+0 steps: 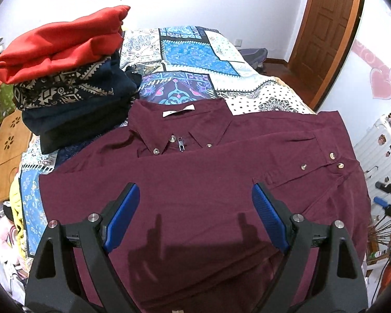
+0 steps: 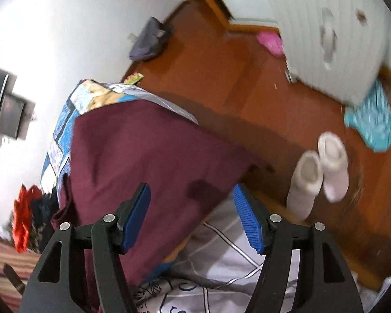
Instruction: Fold large clothes
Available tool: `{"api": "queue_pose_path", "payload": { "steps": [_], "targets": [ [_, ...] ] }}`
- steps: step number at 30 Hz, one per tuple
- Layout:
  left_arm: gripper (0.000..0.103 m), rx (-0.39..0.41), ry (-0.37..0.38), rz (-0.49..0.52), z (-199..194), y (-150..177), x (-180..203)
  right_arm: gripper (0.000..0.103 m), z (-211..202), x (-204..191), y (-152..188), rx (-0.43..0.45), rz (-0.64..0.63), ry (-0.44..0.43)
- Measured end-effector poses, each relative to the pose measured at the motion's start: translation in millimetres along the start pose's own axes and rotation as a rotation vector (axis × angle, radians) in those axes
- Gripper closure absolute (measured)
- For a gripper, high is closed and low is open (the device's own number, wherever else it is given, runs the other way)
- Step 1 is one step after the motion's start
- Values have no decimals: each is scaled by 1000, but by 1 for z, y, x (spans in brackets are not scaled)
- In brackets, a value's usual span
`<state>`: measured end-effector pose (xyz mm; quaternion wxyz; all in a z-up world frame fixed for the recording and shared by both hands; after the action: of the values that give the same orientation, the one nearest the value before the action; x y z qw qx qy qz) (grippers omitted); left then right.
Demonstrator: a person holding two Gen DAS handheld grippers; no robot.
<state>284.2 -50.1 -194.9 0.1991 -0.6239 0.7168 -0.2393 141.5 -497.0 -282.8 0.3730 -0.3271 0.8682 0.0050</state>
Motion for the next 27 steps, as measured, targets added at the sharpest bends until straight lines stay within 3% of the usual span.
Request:
{"api": "queue_pose_path", "payload": {
  "steps": [4,7,9,10,13,19,23,27],
  "targets": [
    [15,-17,17,-9,2,4,1,41,21,18,4,-42,101,-62],
    [15,-19,8,-13,2,8,-2,41,28,26,-5,-9,130,-48],
    [15,-23,4,-21,3,11,-5,55,28,25,-12,15,143,-83],
    [15,-24,3,-25,3,12,-7,67,26,22,-14,31,143,-99],
    [15,-32,-5,-41,4,18,-15,95,16,12,-18,74,94,-56],
    [15,-37,-16,-80,3,27,-33,97,-28,-61,-28,211,-87,-128],
    [15,-13,-22,-94,-5,27,-42,97,-58,-138,-31,247,-238,-253],
    [15,20,-28,-104,-15,27,-50,97,-76,-223,-9,240,-446,-384]
  ]
}}
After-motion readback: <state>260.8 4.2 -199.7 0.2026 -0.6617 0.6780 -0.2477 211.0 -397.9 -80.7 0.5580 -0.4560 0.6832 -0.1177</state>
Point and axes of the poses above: each gripper's, at about its wrist camera, not at the fingertips, and z roughly the way its jaws point, x to its right, y to its underside, the point moved 6 cm from there along z, roughly the way its jaws point, and after that the axes turned 4 degrees about -y, right-handed, at the moved point
